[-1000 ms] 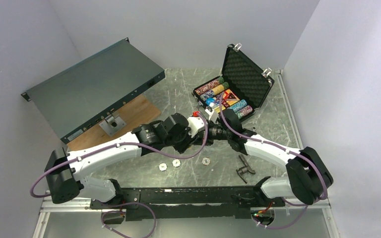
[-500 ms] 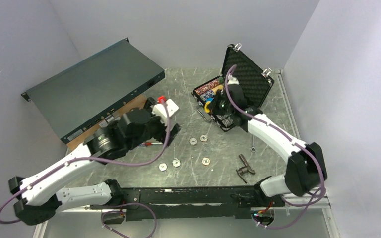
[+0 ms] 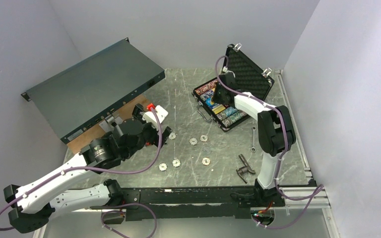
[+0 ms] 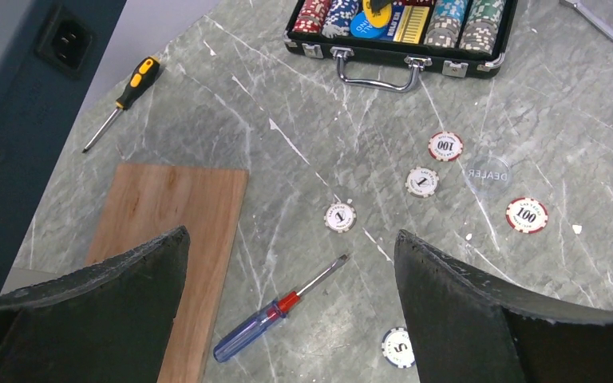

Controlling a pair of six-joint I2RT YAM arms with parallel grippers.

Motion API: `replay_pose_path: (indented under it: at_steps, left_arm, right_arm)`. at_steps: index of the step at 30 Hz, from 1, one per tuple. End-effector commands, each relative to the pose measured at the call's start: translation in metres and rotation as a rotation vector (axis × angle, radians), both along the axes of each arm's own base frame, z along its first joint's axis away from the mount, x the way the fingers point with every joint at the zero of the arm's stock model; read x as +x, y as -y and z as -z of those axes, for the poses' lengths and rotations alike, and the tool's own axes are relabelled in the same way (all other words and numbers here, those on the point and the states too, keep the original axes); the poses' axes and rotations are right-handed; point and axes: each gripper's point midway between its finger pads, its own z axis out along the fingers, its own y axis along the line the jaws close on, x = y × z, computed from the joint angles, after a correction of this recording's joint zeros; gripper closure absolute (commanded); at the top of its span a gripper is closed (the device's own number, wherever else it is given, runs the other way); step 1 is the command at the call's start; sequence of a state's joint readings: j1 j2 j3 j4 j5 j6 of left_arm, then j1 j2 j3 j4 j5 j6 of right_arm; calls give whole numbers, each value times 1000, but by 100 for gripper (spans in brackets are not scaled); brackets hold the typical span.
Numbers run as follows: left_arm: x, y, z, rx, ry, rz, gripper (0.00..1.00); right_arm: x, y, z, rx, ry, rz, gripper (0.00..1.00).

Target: Pack up texas hold em set

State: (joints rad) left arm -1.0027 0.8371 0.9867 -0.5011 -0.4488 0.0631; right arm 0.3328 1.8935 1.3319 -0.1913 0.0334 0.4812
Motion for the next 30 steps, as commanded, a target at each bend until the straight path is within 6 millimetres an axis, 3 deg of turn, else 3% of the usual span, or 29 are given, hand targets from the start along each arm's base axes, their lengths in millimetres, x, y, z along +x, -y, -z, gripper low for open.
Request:
replay_pose_path:
  at_steps: [1, 11, 30]
  left_arm:
    - [5, 2, -14, -32, 33, -13, 1]
    - [3, 7, -13, -39, 25, 13, 1]
    - [5, 12, -4, -10, 3, 20, 1]
  right_arm:
    - [25, -11, -31, 51, 81, -24, 100]
    - [32, -23, -18, 125, 47, -66, 95]
    - [33, -23, -7, 182, 26, -94, 87]
